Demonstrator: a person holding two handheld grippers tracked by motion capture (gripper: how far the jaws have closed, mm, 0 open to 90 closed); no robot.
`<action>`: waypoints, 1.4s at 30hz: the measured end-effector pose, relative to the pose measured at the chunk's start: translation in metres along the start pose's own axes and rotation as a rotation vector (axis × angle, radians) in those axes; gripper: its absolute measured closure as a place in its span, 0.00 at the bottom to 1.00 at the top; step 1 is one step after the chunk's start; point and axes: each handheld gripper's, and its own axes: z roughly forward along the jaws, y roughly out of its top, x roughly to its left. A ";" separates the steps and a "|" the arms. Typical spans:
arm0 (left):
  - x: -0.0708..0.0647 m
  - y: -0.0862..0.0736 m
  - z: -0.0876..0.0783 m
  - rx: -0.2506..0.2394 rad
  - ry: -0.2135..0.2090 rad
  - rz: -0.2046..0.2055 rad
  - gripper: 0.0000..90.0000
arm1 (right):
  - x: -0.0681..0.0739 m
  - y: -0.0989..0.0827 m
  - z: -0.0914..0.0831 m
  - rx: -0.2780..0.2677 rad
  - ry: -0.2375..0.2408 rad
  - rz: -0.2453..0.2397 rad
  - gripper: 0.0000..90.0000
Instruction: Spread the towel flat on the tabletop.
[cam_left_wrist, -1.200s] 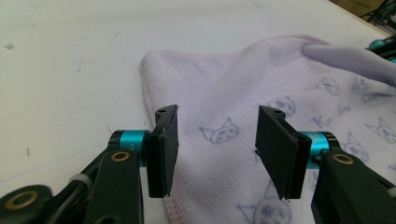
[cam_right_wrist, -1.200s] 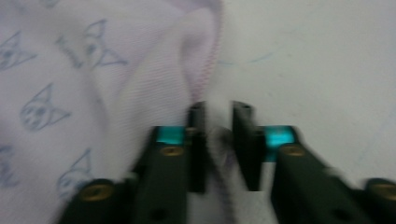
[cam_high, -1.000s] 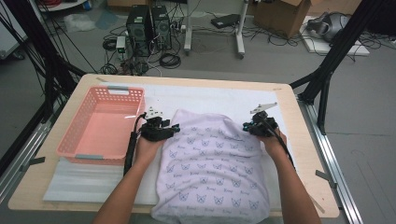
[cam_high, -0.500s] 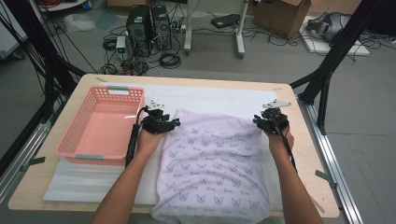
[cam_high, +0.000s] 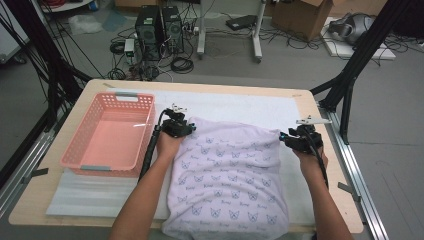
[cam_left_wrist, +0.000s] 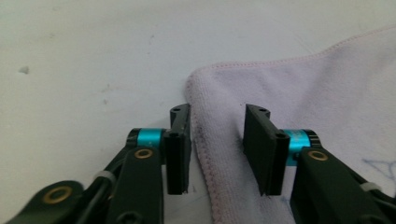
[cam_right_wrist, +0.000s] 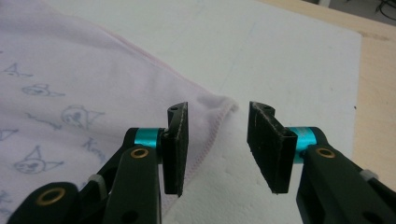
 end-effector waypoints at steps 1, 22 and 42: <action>0.000 0.001 -0.002 0.008 0.010 -0.011 0.84 | -0.001 -0.002 0.001 0.003 -0.002 0.008 0.64; 0.009 -0.002 -0.028 -0.110 -0.071 -0.150 0.52 | 0.011 -0.002 0.064 0.077 0.048 -0.009 0.97; 0.003 -0.016 -0.045 -0.095 -0.135 -0.146 0.52 | -0.007 0.012 0.033 -0.035 0.089 0.112 0.58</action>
